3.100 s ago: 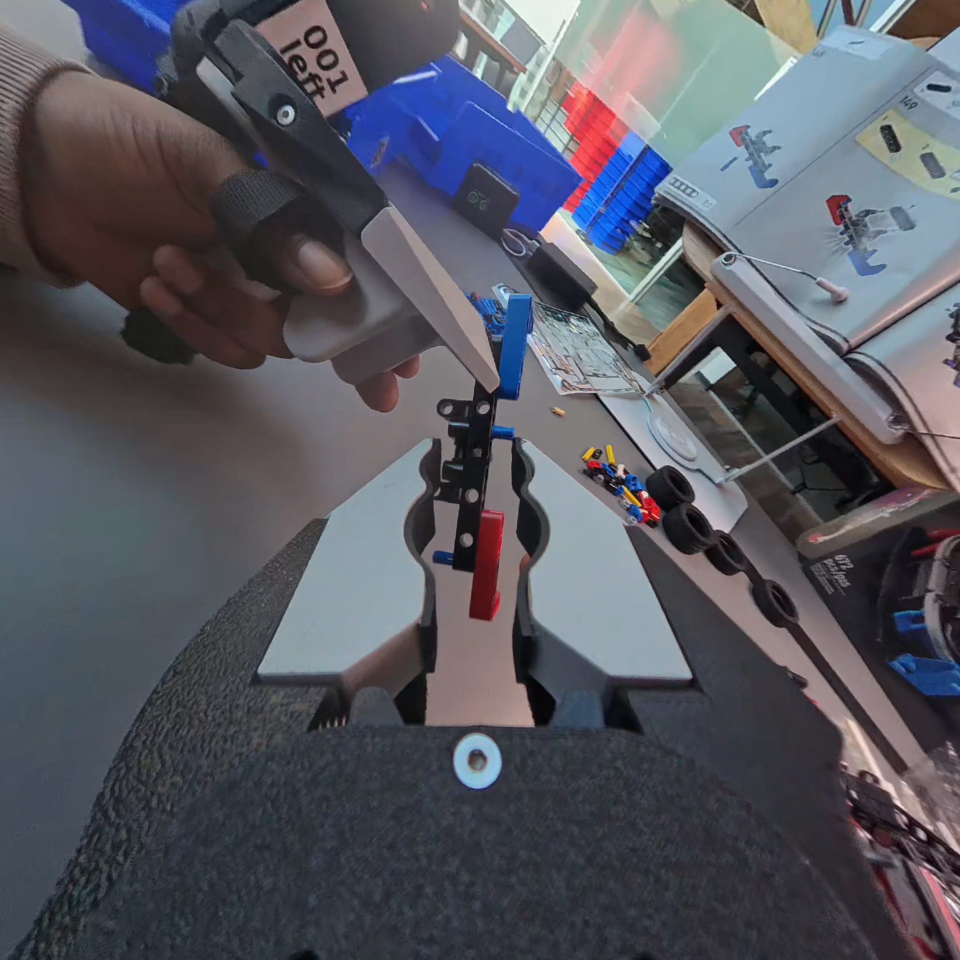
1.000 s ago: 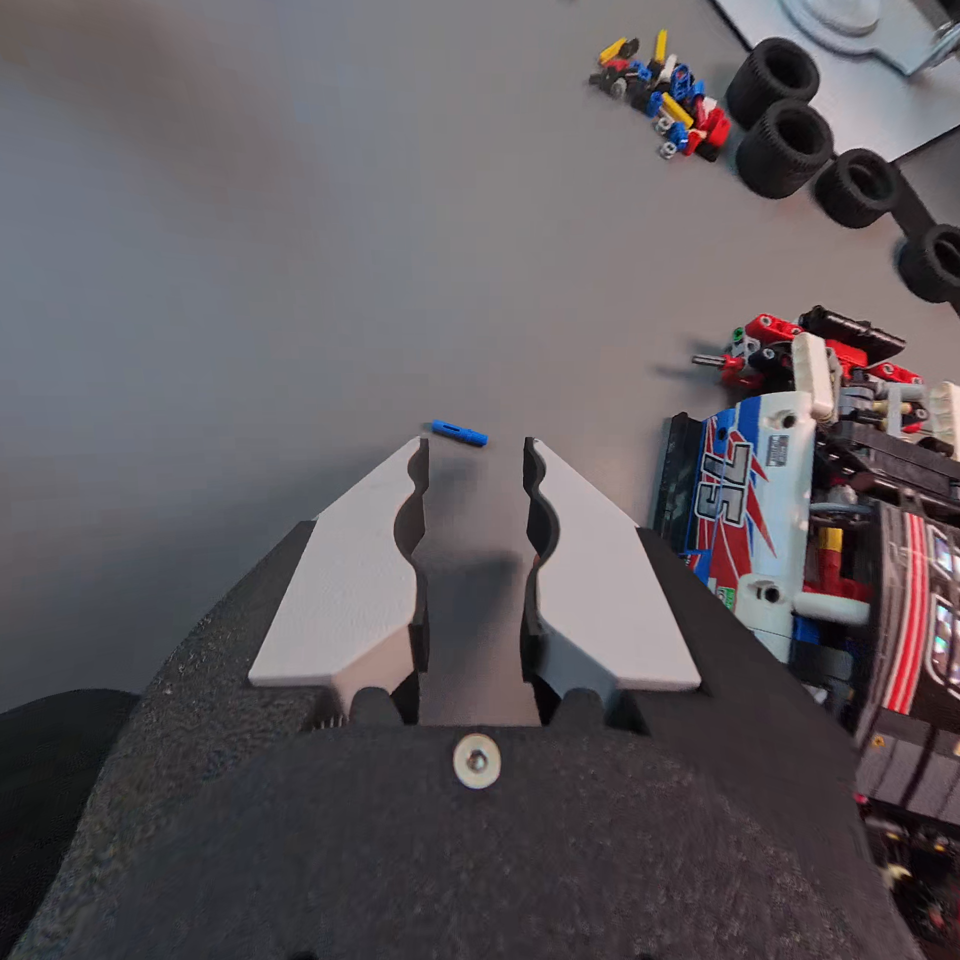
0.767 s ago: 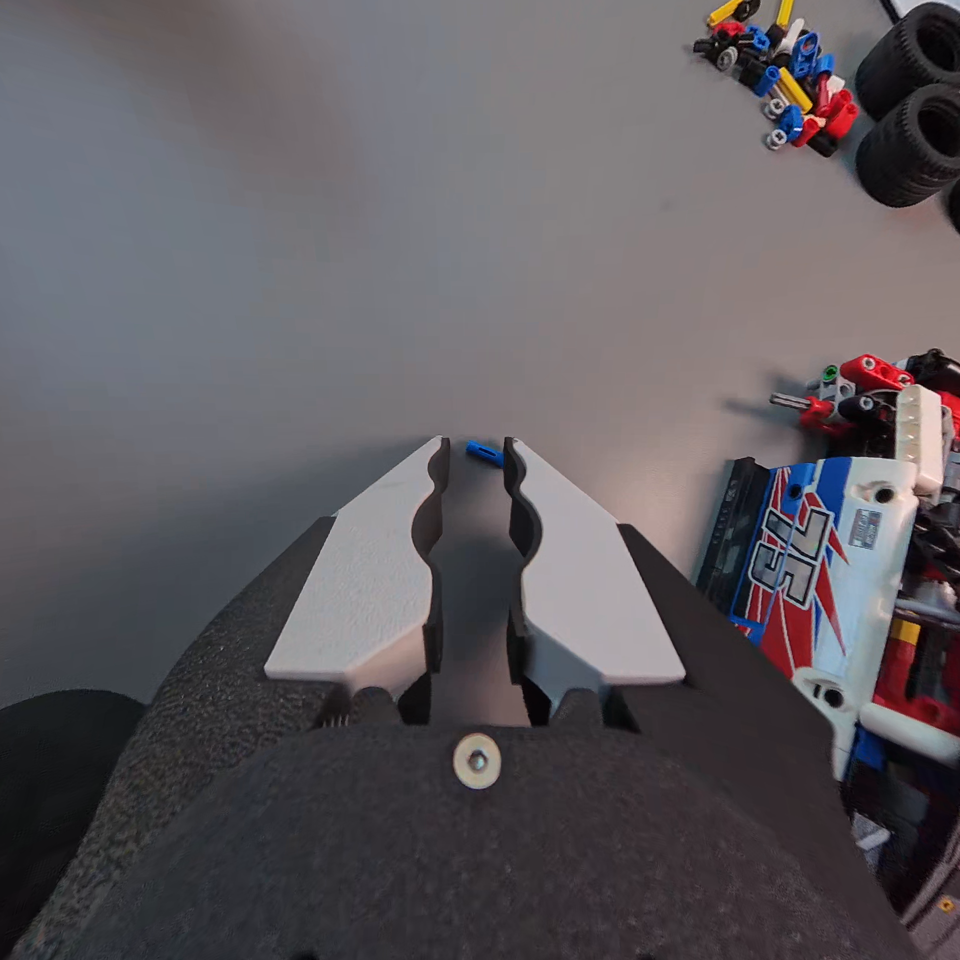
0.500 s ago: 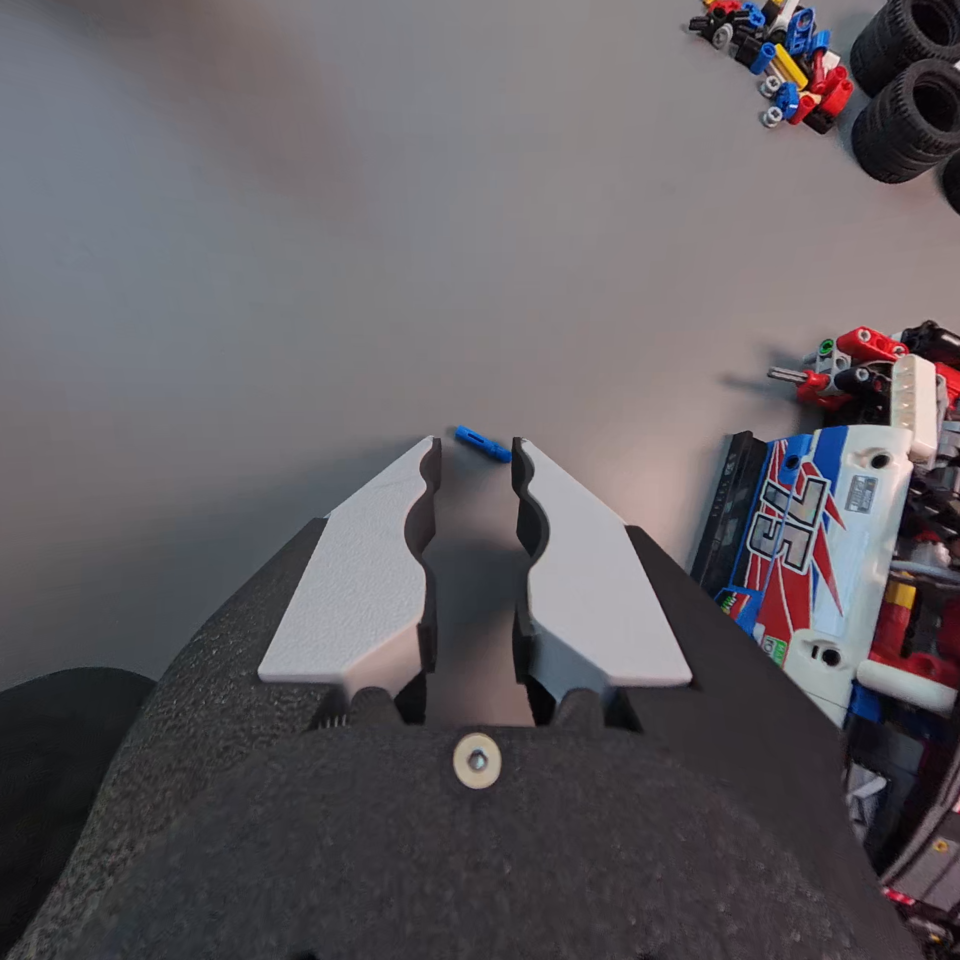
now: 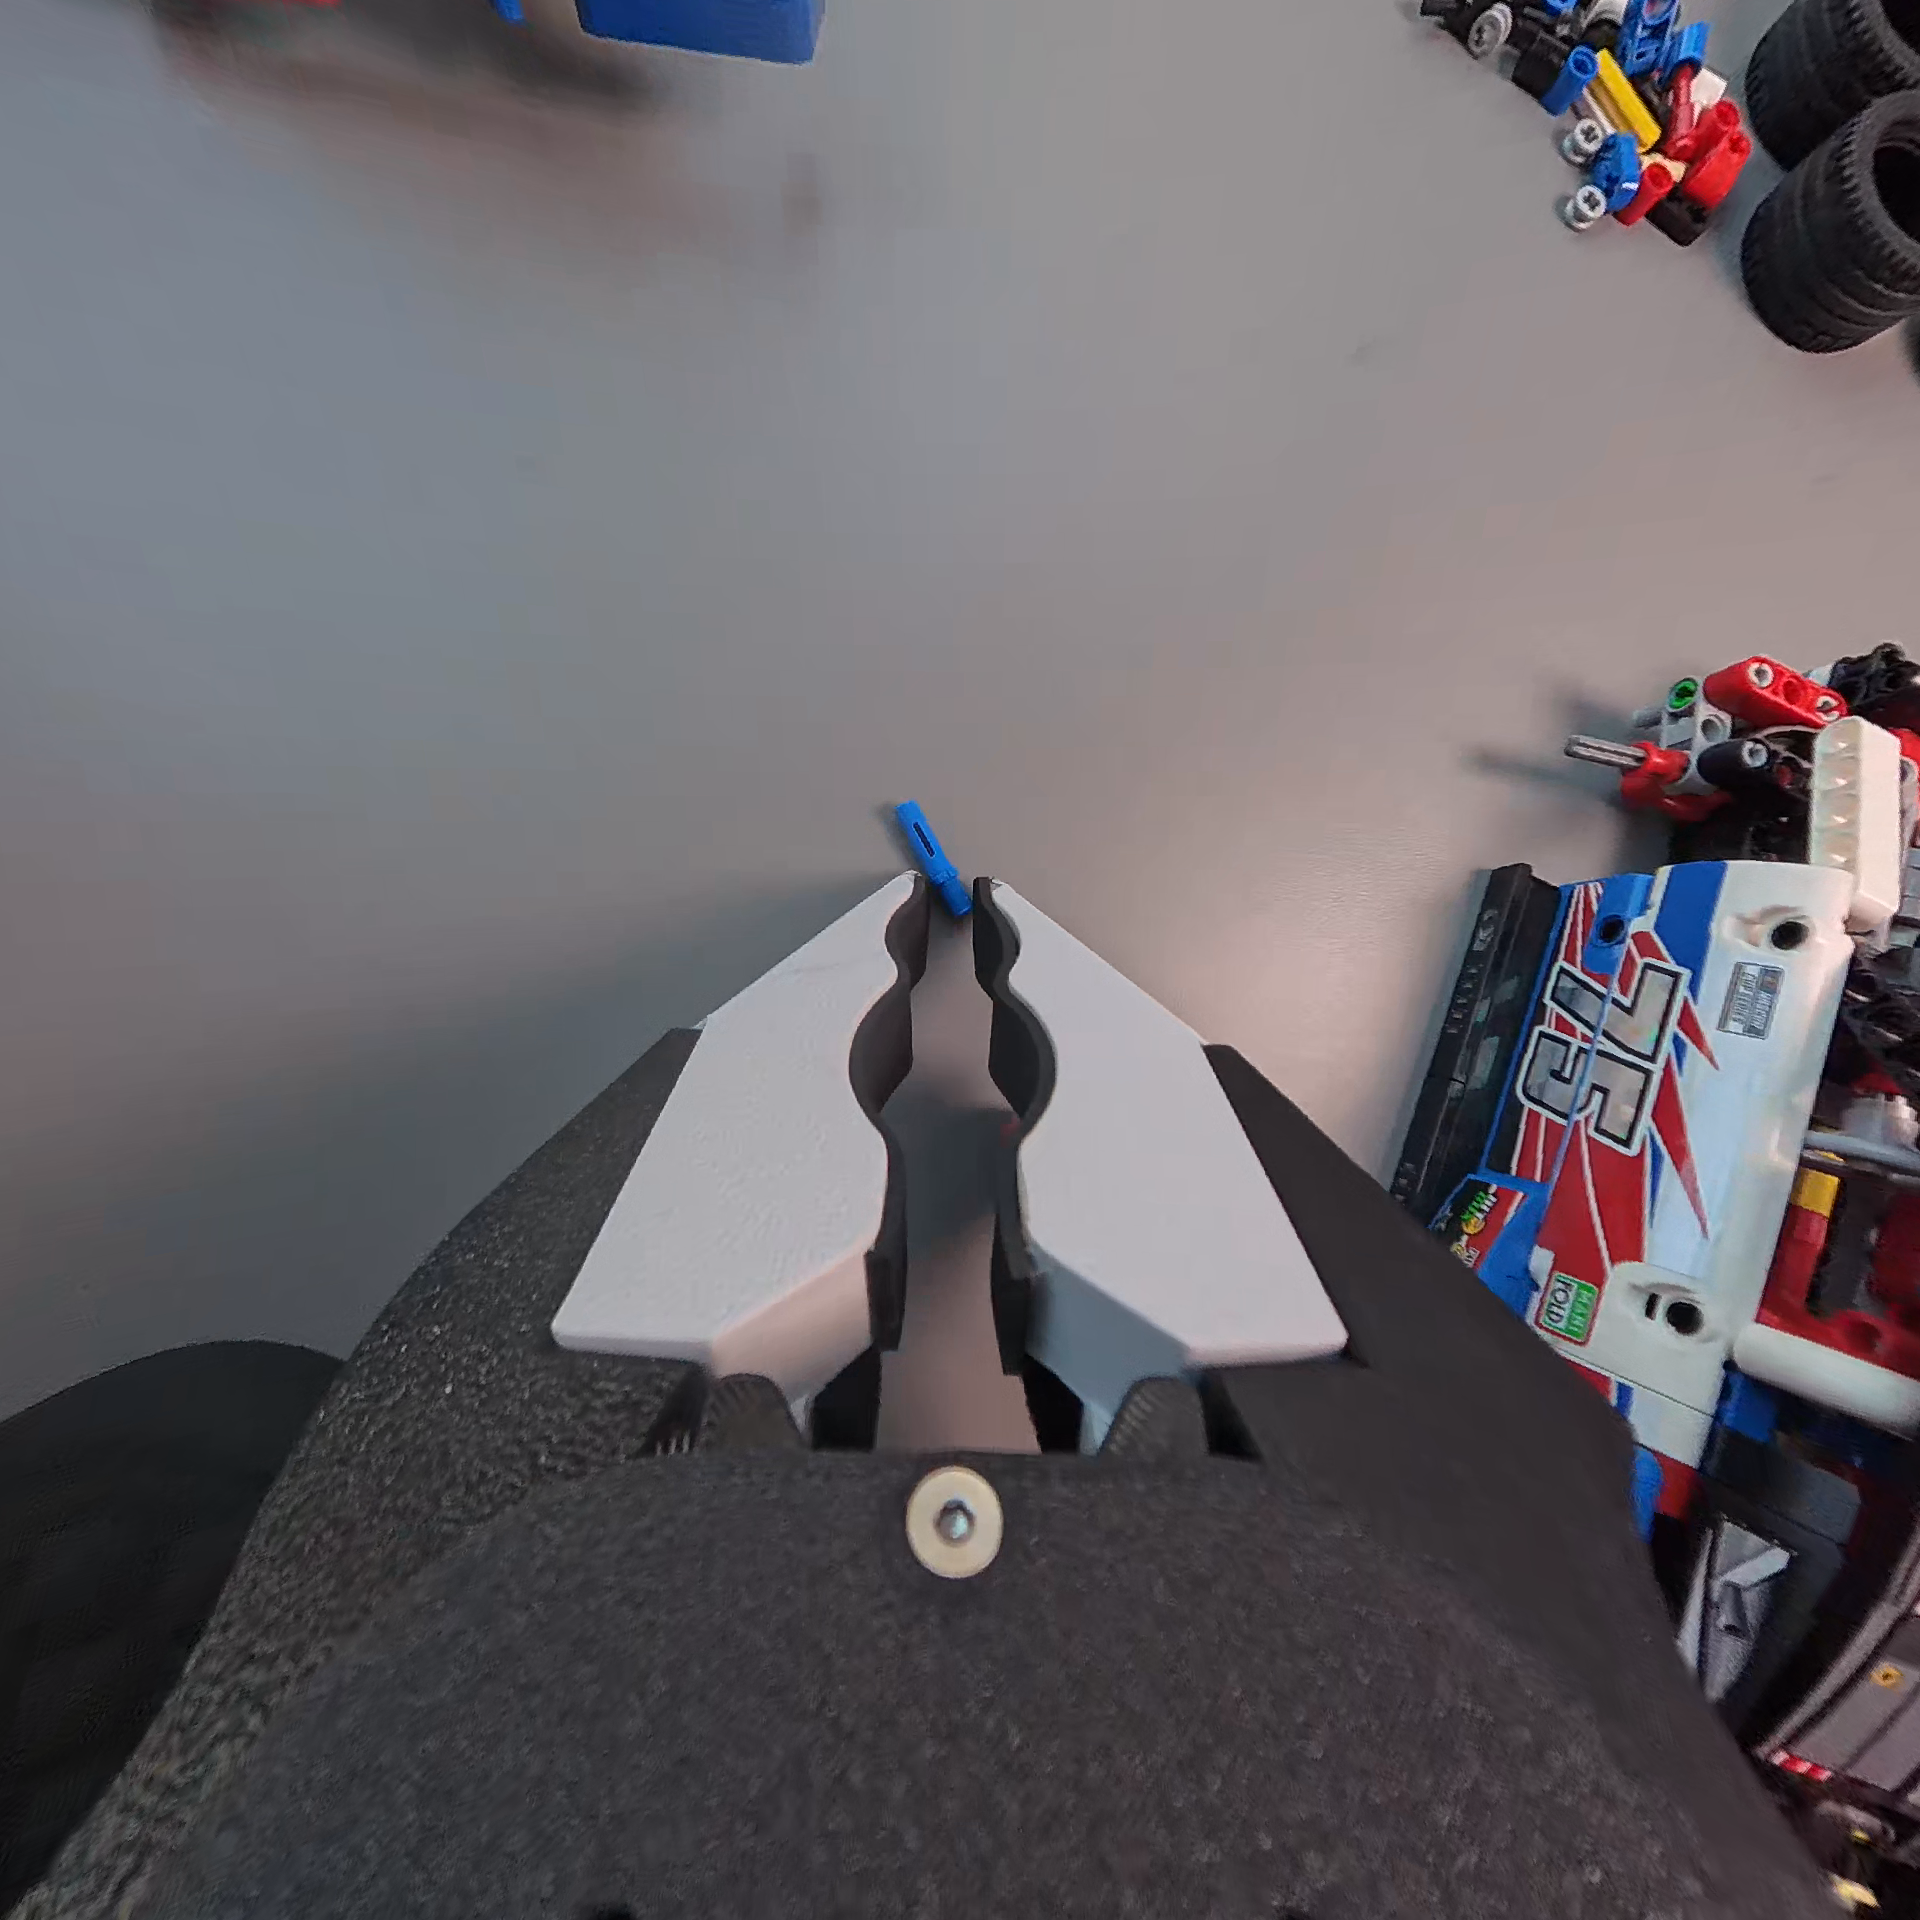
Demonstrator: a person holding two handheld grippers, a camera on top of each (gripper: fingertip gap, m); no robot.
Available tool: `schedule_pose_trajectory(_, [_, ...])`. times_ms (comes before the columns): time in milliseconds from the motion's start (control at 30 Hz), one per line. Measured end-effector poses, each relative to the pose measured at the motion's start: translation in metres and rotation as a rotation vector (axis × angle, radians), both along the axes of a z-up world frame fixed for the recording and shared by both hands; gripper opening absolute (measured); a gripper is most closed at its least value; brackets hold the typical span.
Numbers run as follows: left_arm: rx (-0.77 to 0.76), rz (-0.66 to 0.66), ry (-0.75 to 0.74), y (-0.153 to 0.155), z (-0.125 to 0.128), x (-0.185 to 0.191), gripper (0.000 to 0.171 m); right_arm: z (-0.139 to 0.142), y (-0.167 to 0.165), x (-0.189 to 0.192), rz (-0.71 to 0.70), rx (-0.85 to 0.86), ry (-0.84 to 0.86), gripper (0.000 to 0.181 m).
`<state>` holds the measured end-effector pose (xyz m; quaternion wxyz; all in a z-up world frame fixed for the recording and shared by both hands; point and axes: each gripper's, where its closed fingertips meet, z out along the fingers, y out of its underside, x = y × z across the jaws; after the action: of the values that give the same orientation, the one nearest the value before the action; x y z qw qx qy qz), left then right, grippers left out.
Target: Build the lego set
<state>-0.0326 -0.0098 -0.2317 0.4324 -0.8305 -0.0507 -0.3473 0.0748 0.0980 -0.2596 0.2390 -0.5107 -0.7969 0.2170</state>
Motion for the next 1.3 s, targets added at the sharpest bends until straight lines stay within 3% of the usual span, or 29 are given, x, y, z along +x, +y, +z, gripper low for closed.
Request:
schedule_pose_trajectory(400, [0.027, 0.015, 0.344, -0.001, -0.007, -0.022, 0.018, 0.000, -0.015, 0.002, 0.037, -0.016, 0.006, 0.003])
schedule_pose_trajectory(667, [0.218, 0.128, 0.273, 0.003, 0.041, -0.042, 0.023, 0.000, -0.020, 0.002, 0.049, -0.048, 0.004, 0.018])
schedule_pose_trajectory(767, [0.284, 0.087, 0.278, 0.003, 0.051, -0.030, 0.022, -0.001, -0.024, -0.001, 0.064, -0.053, -0.014, 0.004])
schedule_pose_trajectory(867, [0.327, -0.012, 0.311, 0.000, 0.051, -0.005, 0.019, 0.000, -0.032, -0.005, 0.097, -0.047, -0.010, 0.003])
schedule_pose_trajectory(933, [0.333, -0.076, 0.299, -0.002, 0.051, 0.013, 0.019, 0.009, -0.049, -0.014, 0.146, -0.065, 0.077, 0.003])
schedule_pose_trajectory(1100, [0.254, -0.191, 0.022, -0.012, 0.055, 0.051, 0.022, 0.057, -0.099, -0.044, 0.264, -0.036, 0.374, 0.003])
schedule_pose_trajectory(1300, [0.207, -0.237, 0.002, -0.017, 0.048, 0.059, 0.010, 0.074, -0.132, -0.052, 0.333, -0.019, 0.475, 0.003])
